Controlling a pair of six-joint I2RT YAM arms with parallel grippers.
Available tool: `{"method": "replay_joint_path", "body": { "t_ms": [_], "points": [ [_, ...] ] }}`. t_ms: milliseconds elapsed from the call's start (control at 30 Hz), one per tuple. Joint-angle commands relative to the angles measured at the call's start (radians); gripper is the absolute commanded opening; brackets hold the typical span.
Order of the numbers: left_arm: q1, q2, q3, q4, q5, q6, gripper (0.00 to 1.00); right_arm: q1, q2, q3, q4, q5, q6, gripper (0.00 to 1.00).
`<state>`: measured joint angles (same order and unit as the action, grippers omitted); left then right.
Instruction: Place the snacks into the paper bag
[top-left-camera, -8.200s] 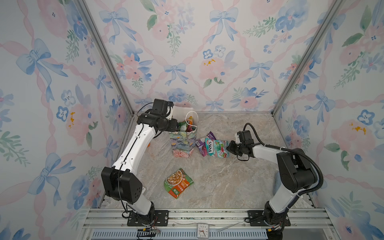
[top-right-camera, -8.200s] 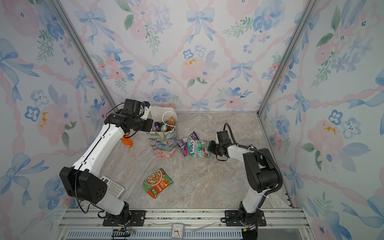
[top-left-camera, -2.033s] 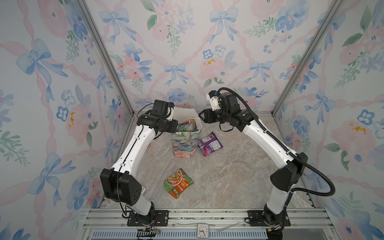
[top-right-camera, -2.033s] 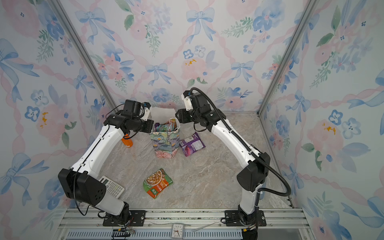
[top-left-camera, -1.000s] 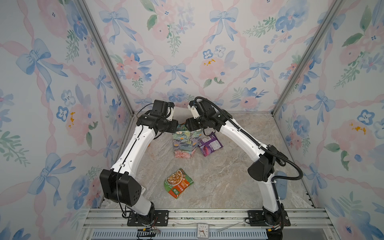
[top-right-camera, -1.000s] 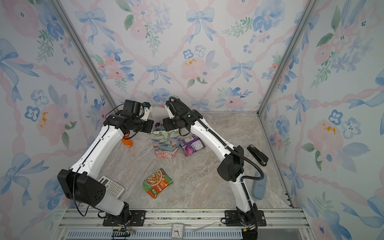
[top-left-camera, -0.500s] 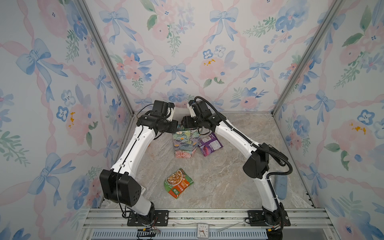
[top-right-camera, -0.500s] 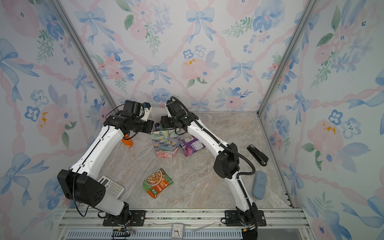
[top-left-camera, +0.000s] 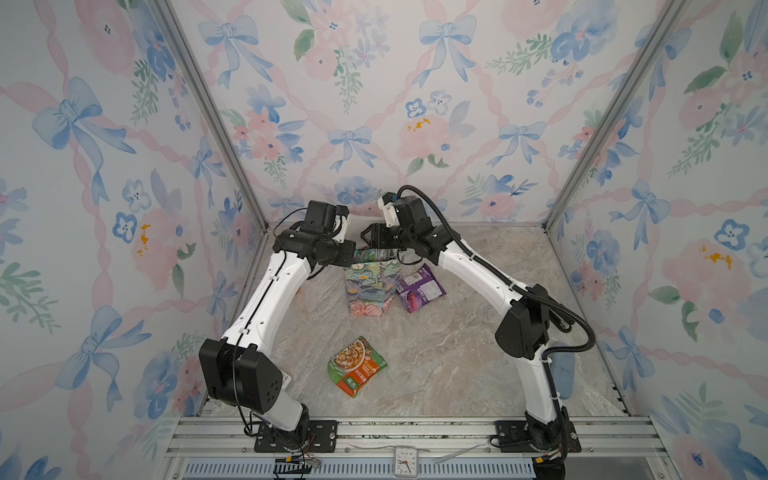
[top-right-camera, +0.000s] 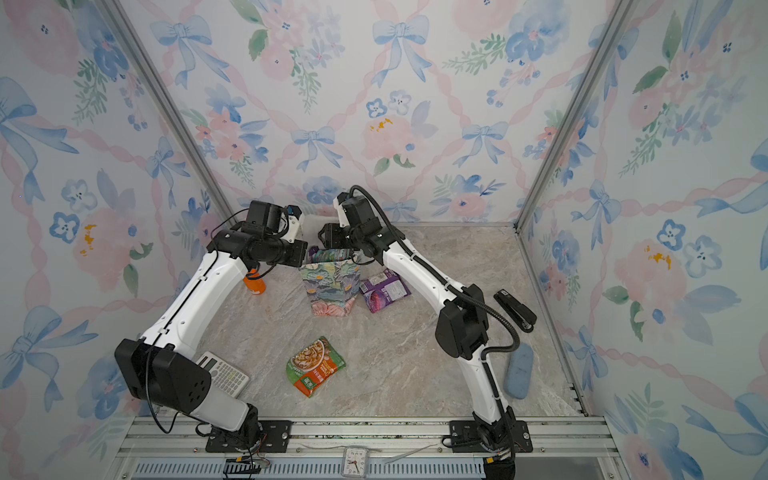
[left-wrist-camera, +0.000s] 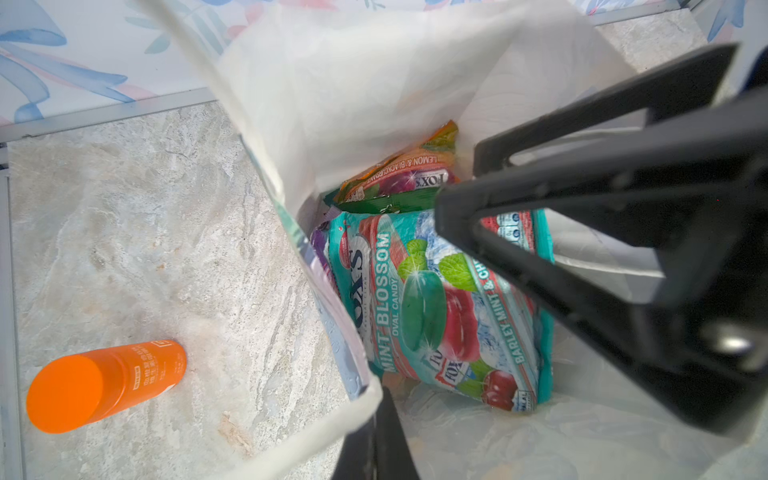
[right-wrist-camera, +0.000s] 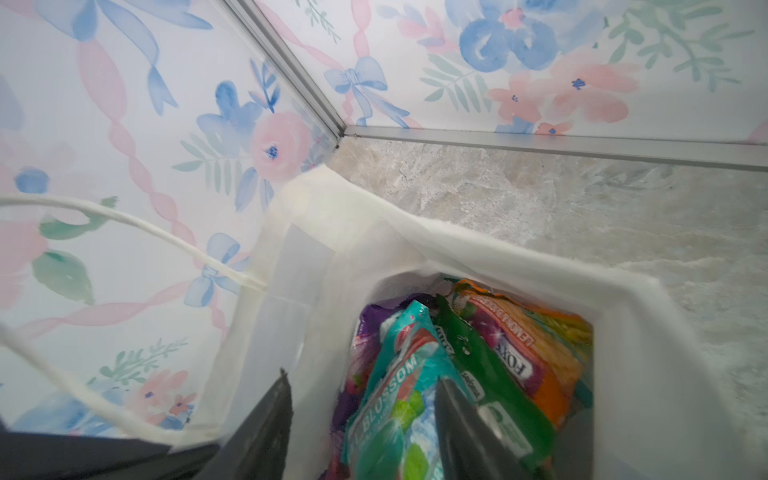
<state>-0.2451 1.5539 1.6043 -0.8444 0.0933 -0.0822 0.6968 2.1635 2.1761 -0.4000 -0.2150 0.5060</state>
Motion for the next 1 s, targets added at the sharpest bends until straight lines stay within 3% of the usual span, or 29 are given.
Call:
{"method": "replay_joint_path", "body": {
  "t_ms": [0,267,400,533,767,967],
  "points": [
    [0.006,-0.035,-0.013,0.0,0.002,0.022,0.0,-0.017,-0.096,-0.025,0.075,-0.056,0.012,0.53],
    [0.007,-0.035,-0.012,0.001,0.0,0.022,0.0,-0.02,-0.158,-0.045,0.036,-0.045,0.002,0.51],
    [0.007,-0.035,-0.012,0.0,-0.001,0.02,0.0,-0.017,-0.15,-0.022,-0.052,-0.016,0.005,0.69],
    [0.006,-0.037,-0.012,0.001,0.002,0.02,0.0,-0.015,-0.151,-0.05,-0.066,-0.002,0.059,1.0],
    [0.007,-0.045,-0.011,0.001,-0.003,0.023,0.0,0.002,-0.157,-0.094,-0.021,0.0,0.195,0.97],
    [0.007,-0.046,-0.012,0.0,0.002,0.024,0.0,0.016,-0.167,-0.137,-0.001,0.098,0.311,0.96]
  ]
}}
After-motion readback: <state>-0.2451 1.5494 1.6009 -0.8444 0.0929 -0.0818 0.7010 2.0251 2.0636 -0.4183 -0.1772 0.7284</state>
